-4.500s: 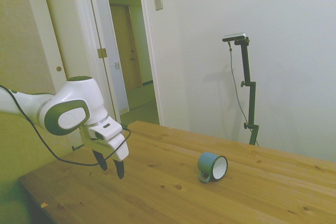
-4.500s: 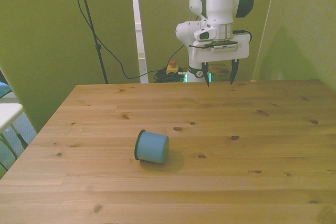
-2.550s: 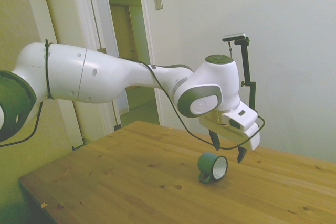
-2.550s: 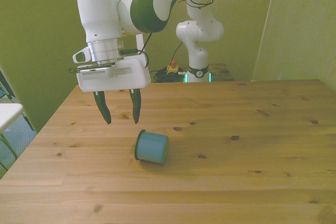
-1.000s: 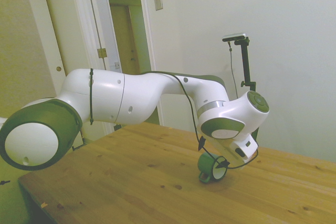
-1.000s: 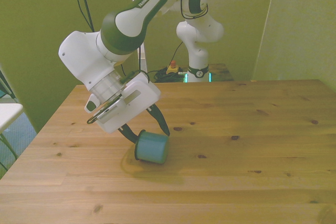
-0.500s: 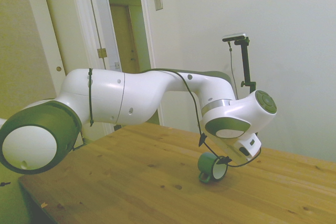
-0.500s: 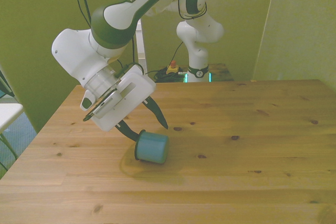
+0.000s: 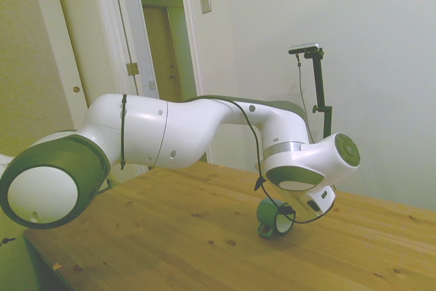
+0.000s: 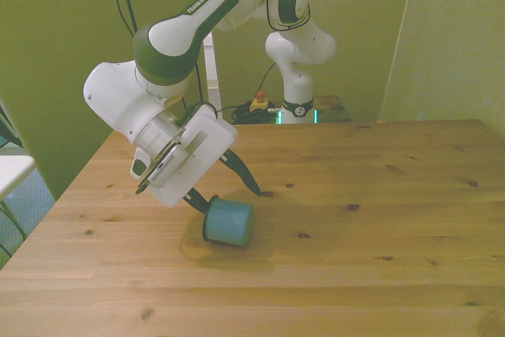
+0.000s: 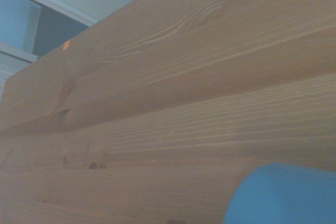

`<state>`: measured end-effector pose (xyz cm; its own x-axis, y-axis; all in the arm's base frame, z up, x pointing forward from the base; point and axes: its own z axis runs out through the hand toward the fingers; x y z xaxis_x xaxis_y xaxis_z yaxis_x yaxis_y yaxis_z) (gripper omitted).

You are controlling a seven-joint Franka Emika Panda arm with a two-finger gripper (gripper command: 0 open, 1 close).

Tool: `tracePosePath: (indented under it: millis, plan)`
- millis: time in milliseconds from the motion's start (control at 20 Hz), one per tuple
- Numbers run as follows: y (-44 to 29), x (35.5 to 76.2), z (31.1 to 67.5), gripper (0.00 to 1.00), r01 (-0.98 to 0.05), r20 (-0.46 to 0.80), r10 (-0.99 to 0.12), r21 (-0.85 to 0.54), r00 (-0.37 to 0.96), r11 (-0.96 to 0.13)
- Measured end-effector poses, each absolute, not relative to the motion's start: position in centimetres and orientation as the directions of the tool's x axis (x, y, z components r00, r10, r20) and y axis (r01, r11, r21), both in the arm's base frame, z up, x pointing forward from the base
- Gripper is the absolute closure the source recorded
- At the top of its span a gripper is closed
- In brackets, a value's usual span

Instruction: Flip the mug upright

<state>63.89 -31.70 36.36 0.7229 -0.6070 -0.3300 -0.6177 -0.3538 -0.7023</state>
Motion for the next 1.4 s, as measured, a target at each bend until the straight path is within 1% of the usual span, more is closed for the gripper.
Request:
tracePosePath:
  millis: [100,150,500,950,1400]
  plan:
    - [-31.2,63.9,35.8,0.00,-0.608,-0.336,-0.596,-0.718,0.729,-0.340]
    - [-31.1,63.9,35.7,1.00,-0.603,-0.336,-0.593,-0.724,0.732,-0.335]
    - [-30.5,63.6,35.1,1.00,-0.583,-0.351,-0.565,-0.754,0.747,-0.303]
    - [-30.1,63.3,34.3,1.00,-0.591,-0.376,-0.548,-0.753,0.748,-0.290]
    - [-30.0,63.2,34.3,1.00,-0.584,-0.376,-0.537,-0.758,0.755,-0.290]
